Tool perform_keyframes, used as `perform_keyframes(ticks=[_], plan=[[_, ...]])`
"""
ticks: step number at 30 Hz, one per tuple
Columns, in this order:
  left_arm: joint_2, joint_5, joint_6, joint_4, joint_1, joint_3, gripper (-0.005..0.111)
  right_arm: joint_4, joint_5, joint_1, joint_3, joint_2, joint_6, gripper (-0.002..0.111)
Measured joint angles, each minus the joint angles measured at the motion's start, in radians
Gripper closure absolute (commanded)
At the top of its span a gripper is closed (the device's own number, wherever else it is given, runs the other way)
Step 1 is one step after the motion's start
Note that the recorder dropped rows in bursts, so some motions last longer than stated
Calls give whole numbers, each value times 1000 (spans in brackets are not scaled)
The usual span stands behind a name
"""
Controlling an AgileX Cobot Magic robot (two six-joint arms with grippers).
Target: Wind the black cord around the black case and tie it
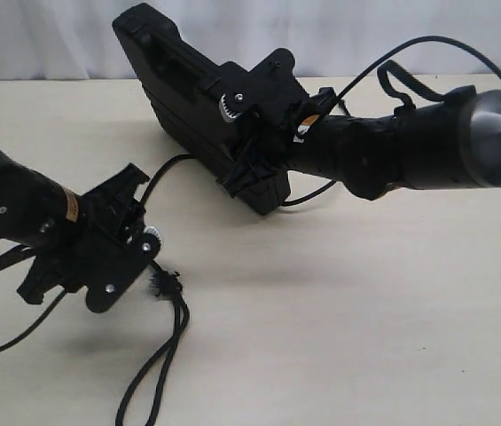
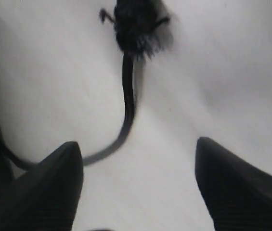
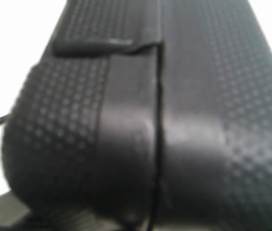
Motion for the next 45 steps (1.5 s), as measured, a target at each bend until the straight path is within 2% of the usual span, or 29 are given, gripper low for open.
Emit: perform_keyframes(ticks=[4, 9, 23, 26, 29, 34, 38, 42, 45], plan=[[28, -65, 31, -2, -66, 0, 42, 0, 4, 0, 0, 0, 0, 104], [74, -96, 37, -4, -111, 0, 42, 0, 14, 0, 0, 0, -18, 104], [149, -124, 70, 56, -136, 0, 43, 0, 19, 0, 0, 0, -24, 104], [149, -124, 98, 58, -136, 0, 57, 0, 19, 0, 0, 0, -24, 104], [167, -126, 107, 58, -136, 0, 78, 0, 21, 0, 0, 0, -24, 104], [198, -164, 113, 58, -136, -4, 105, 0, 29, 0, -3, 0, -24, 104], [202, -166, 87, 58, -136, -6, 107, 4, 33, 0, -4, 0, -24, 104], [170, -133, -50, 58, -132, -4, 107, 4, 33, 0, -4, 0, -24, 104], [96, -97, -172, 58, -94, -1, 107, 4, 34, 0, -4, 0, -24, 104]])
